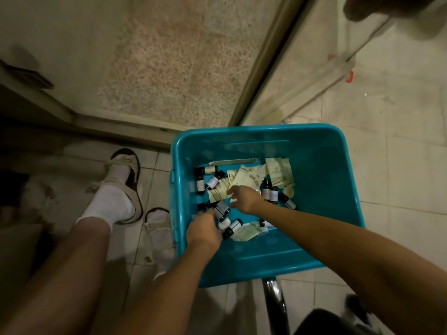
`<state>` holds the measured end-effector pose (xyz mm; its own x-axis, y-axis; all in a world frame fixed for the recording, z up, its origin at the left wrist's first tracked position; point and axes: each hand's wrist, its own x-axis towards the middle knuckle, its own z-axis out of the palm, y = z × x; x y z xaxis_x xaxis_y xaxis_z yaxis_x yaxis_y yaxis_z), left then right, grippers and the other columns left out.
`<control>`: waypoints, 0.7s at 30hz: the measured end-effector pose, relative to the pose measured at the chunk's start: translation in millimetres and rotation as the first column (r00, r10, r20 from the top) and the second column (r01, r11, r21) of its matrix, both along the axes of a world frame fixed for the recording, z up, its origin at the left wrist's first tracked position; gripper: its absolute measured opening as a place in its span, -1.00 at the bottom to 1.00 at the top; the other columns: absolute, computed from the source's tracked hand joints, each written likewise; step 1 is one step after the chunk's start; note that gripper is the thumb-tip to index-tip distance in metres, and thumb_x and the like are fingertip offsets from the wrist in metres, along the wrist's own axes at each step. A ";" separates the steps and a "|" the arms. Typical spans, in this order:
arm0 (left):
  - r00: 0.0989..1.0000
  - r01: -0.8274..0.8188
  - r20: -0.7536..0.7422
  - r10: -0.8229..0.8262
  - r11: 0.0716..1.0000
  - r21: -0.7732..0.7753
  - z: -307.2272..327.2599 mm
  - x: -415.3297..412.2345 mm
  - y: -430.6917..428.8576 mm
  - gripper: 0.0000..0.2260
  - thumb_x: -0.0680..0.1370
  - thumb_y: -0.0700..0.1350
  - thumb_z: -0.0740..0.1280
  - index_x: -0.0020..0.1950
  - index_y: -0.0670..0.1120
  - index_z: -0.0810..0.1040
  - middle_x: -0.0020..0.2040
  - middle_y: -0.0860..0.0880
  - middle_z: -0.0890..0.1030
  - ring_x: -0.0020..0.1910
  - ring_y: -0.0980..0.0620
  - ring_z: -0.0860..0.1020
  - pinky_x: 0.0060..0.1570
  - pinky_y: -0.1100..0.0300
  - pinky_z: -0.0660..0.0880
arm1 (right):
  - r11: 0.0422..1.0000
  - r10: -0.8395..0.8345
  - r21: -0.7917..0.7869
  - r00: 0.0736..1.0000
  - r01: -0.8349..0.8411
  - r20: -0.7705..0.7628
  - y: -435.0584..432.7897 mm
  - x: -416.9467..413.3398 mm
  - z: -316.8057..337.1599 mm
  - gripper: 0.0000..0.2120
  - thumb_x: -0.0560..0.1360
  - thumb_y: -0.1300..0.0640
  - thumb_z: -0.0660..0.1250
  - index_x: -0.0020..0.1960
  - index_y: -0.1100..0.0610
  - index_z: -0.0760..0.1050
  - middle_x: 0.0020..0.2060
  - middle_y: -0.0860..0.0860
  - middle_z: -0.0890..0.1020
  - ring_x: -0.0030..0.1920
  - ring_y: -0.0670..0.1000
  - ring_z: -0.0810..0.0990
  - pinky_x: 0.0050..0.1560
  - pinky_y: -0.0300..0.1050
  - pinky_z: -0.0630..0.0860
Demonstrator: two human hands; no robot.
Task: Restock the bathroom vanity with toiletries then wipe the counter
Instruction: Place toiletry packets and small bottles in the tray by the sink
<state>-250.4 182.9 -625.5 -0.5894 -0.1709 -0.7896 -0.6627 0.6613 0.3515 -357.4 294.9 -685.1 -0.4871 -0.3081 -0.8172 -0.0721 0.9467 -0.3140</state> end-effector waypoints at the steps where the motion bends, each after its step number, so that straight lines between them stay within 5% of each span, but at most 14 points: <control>1: 1.000 0.018 0.011 -0.018 1.000 0.005 -5.8 -5.8 -3.6 -0.58 0.49 -0.18 0.36 0.34 -0.08 0.39 0.27 -0.14 0.46 0.24 -0.13 0.47 0.23 0.06 0.43 | 0.999 0.032 0.002 0.998 -0.032 -0.057 -8.3 -4.1 -9.4 -0.54 0.51 0.11 0.33 0.38 0.11 0.35 0.29 0.11 0.48 0.27 0.12 0.46 0.18 -0.09 0.43; 7: 1.000 0.029 -0.002 -0.029 0.999 0.045 -27.1 -32.5 -13.7 -0.60 0.48 -0.24 0.33 0.31 -0.08 0.40 0.24 -0.16 0.44 0.20 -0.17 0.48 0.22 0.02 0.44 | 0.956 0.278 0.175 0.914 -0.235 -0.297 -30.4 -20.8 -57.2 -0.43 0.47 0.27 0.31 0.44 0.14 0.23 0.36 0.12 0.34 0.37 0.14 0.29 0.24 0.00 0.37; 13: 0.999 0.016 -0.038 -0.014 0.997 0.075 -40.0 -37.3 -14.5 -0.63 0.51 -0.22 0.33 0.31 -0.08 0.40 0.27 -0.15 0.43 0.21 -0.18 0.48 0.21 0.02 0.46 | 0.825 0.553 0.376 0.738 -0.422 -0.387 -35.7 -15.0 -80.0 -0.46 0.51 0.21 0.26 0.45 0.20 0.19 0.38 0.15 0.33 0.40 0.19 0.26 0.49 0.05 0.04; 15: 0.999 0.006 -0.051 -0.002 0.996 0.090 -39.7 -38.0 -14.8 -0.61 0.50 -0.22 0.34 0.32 -0.08 0.41 0.27 -0.16 0.44 0.20 -0.19 0.49 0.20 0.02 0.47 | 0.807 0.590 0.380 0.650 -0.453 -0.479 -33.1 -16.8 -80.9 -0.55 0.48 0.22 0.30 0.35 0.19 0.37 0.26 0.14 0.48 0.32 0.19 0.38 0.50 0.11 0.03; 17: 0.998 -0.034 -0.040 0.039 0.993 0.114 -39.8 -39.7 -15.0 -0.60 0.49 -0.23 0.35 0.31 -0.08 0.41 0.22 -0.16 0.47 0.15 -0.21 0.51 0.15 -0.01 0.50 | 0.817 0.565 0.335 0.535 -0.470 -0.628 -27.9 -24.3 -78.0 -0.72 0.34 0.24 0.43 0.05 0.15 0.60 -0.11 0.09 0.65 0.04 0.15 0.59 0.45 0.16 0.17; 19: 0.995 -0.091 -0.027 0.096 0.986 0.139 -39.6 -41.8 -16.0 -0.59 0.47 -0.26 0.35 0.31 -0.09 0.41 0.16 -0.18 0.49 0.10 -0.21 0.53 0.11 -0.03 0.51 | 0.848 0.510 0.258 0.581 -0.462 -0.635 -22.9 -33.1 -67.7 -0.85 0.35 0.21 0.40 -0.08 0.09 0.64 -0.30 0.04 0.66 -0.08 0.11 0.63 0.47 0.12 0.08; 21: 0.989 -0.140 -0.025 0.146 0.976 0.167 -38.2 -43.6 -16.7 -0.60 0.47 -0.26 0.35 0.29 -0.09 0.42 0.15 -0.17 0.51 0.09 -0.20 0.53 0.10 -0.03 0.52 | 0.914 0.393 0.151 0.738 -0.375 -0.549 -19.4 -39.3 -54.1 -0.87 0.45 0.12 0.33 -0.02 0.03 0.60 -0.20 0.04 0.68 -0.03 0.10 0.61 0.37 -0.04 0.27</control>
